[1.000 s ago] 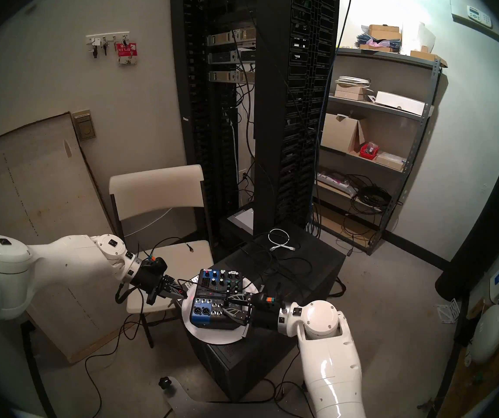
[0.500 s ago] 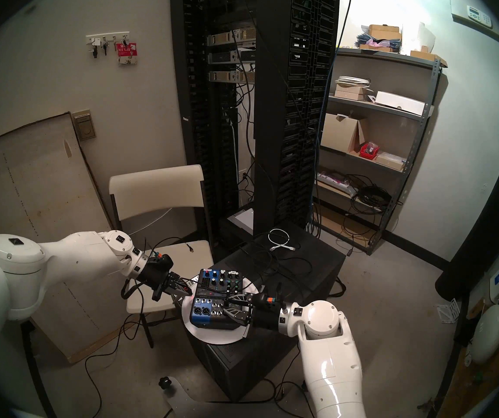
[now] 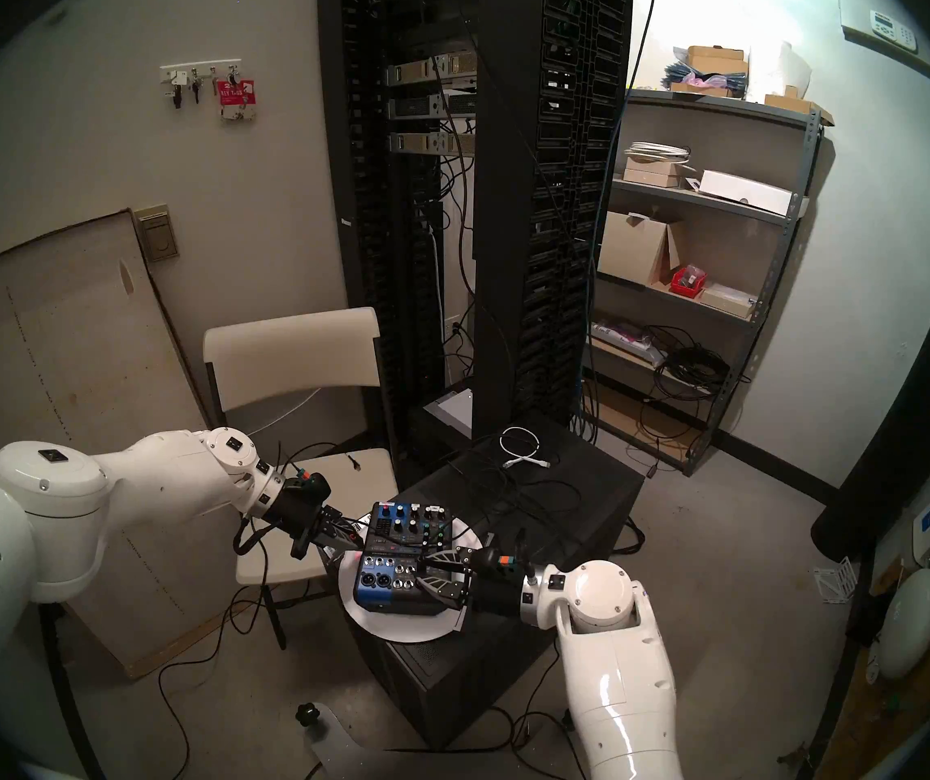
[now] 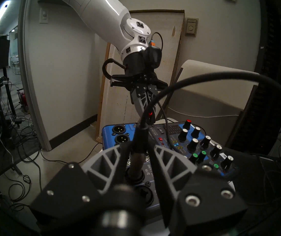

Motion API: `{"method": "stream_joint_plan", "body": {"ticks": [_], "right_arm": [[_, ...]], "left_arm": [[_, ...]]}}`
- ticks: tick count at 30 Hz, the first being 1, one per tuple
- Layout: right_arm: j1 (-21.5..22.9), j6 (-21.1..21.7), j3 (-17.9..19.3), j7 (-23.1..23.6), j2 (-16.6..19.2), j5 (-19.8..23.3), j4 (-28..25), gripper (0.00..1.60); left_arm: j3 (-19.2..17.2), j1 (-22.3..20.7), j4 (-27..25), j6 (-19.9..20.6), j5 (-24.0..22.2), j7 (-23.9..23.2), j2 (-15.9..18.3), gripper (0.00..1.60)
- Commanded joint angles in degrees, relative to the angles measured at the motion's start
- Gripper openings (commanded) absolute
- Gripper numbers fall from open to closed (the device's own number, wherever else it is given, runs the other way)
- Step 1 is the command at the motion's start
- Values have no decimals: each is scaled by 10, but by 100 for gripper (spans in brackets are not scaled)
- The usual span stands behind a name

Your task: Insert aux cable

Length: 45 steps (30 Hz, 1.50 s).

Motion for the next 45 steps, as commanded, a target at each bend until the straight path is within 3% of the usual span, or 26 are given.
{"method": "stream_joint_plan", "body": {"ticks": [1, 15, 35, 45], "right_arm": [[4, 1, -6, 0, -2, 7, -12, 77], [3, 2, -22, -1, -1, 9, -13, 76], [9, 6, -51, -10, 1, 16, -10, 77], [8, 7, -49, -11, 1, 12, -9, 77]], "left_arm": [[-8, -7, 16, 0, -5, -7, -25, 0], [-15, 3, 68, -4, -9, -25, -55, 0], [-26, 3, 103, -8, -9, -42, -87, 0], [-30, 7, 129, -12, -9, -52, -98, 0]]}}
